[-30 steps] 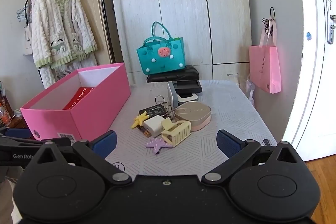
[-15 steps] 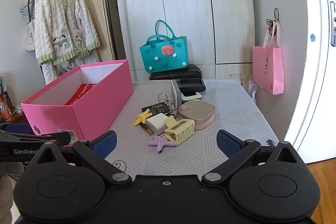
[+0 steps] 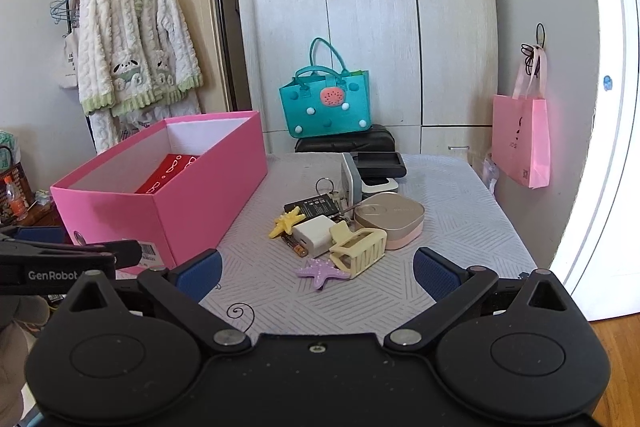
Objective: Organize rigid objects
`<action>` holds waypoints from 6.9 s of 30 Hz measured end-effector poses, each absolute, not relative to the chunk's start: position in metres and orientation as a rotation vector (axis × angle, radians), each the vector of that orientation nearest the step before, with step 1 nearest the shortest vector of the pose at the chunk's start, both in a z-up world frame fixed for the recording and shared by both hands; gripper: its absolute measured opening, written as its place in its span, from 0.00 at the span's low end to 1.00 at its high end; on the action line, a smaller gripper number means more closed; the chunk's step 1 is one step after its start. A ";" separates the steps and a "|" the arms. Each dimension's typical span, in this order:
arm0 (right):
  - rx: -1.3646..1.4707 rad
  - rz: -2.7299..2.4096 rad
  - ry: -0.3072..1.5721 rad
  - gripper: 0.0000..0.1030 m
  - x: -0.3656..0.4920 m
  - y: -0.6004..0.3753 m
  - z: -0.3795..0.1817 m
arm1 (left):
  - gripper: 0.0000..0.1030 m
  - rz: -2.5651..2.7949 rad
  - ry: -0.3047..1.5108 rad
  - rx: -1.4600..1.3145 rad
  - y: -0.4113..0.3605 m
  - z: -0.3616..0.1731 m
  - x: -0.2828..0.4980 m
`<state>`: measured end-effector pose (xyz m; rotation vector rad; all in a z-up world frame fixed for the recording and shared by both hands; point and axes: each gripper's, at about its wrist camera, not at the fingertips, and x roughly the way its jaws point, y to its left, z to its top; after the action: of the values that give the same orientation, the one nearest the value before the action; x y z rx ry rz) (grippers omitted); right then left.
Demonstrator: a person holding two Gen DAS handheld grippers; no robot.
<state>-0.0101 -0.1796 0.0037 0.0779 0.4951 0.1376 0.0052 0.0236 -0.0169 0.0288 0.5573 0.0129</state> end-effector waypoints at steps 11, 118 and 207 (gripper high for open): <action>0.074 0.133 0.488 1.00 -0.013 -0.176 0.004 | 1.00 0.026 0.578 0.024 0.030 -0.021 0.006; -0.118 0.598 0.689 0.76 0.213 -0.292 -0.087 | 0.16 0.262 1.014 0.400 0.114 0.009 0.300; 0.016 0.589 0.617 0.81 0.246 -0.128 0.088 | 0.08 -0.166 0.900 0.097 0.149 0.011 0.248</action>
<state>0.2465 -0.1281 0.0881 0.0165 0.6165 0.5893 0.2482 0.1491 0.0111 0.0972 0.9001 -0.1660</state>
